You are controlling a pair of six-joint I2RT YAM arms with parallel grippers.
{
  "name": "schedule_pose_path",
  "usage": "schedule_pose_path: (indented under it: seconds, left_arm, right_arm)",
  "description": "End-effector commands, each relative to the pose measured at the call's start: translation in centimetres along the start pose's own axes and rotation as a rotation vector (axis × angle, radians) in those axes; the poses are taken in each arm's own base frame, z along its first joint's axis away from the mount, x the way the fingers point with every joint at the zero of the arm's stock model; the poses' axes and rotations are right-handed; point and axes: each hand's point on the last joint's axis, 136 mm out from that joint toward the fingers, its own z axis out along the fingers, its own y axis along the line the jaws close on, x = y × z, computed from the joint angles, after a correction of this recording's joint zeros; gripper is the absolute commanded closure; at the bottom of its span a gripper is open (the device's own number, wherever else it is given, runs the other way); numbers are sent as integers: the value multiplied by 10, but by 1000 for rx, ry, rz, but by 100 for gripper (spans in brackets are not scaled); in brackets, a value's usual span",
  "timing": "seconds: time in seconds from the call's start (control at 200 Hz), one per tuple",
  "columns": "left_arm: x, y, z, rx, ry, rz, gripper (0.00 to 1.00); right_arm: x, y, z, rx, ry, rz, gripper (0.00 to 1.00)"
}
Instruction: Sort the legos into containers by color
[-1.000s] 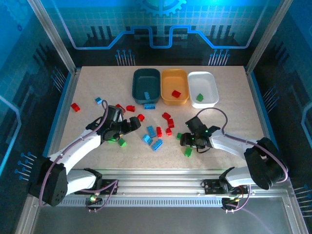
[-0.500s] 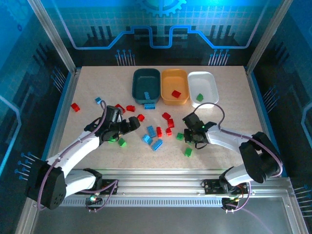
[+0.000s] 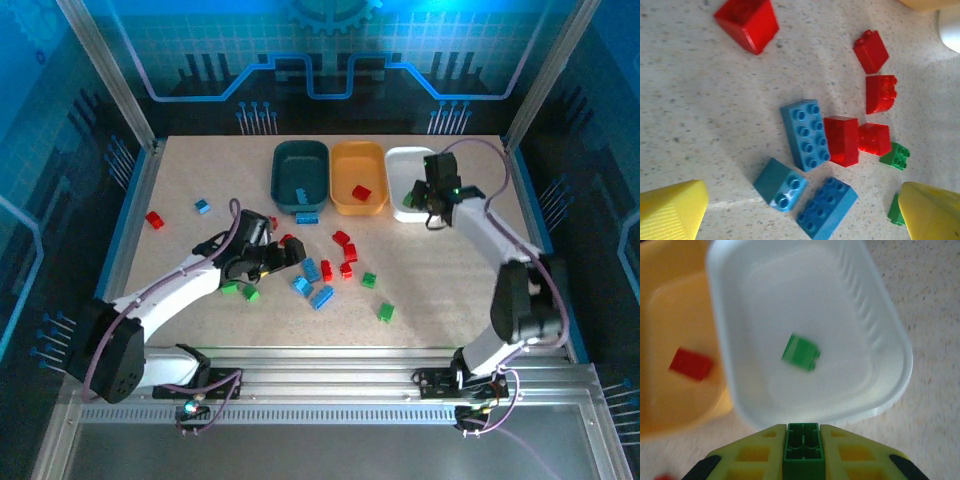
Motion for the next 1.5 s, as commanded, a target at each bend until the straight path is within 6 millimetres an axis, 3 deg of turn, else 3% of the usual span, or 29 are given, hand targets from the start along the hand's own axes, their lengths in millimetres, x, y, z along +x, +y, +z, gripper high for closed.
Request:
schedule_pose_path:
  seconds: [0.0,0.18,0.285,0.355,0.435,0.55,0.66,0.74,0.875,1.005,1.266,1.351,1.496]
  left_arm:
    - [2,-15,4,26,39,5,1]
    - [4,-19,10,22,68,22,1]
    - [4,-17,13,14,75,29,1]
    - [3,-20,15,18,80,33,1]
    - [2,-24,16,30,85,41,1]
    - [-5,-24,16,21,55,52,1]
    - [-12,-17,18,-20,17,47,1]
    - [-14,-8,21,-63,10,26,1]
    - [-13,12,27,-119,19,-20,1]
    - [-10,27,30,-125,31,-73,1]
    - [1,36,20,-130,43,-77,1]
    - [0,41,10,-154,22,-65,1]
    - [-7,44,-7,-153,-22,-68,1]
  right_arm:
    - [-2,-3,43,-7,110,-5,80]
    - [-8,2,91,24,201,-30,76]
    - [-18,6,96,18,195,-41,56]
    - [-29,8,87,20,171,-44,43]
    - [-41,10,67,11,122,-50,41]
    - [-47,27,19,-28,32,-74,41]
    - [-3,63,-17,-103,26,-185,41]
    - [49,94,-31,-152,70,-314,41]
    - [128,120,-31,-194,198,-453,39]
    - [172,131,-18,-195,284,-497,35]
    - [202,142,11,-199,415,-478,35]
    - [207,140,20,-172,426,-487,41]
    - [208,133,27,-114,413,-508,60]
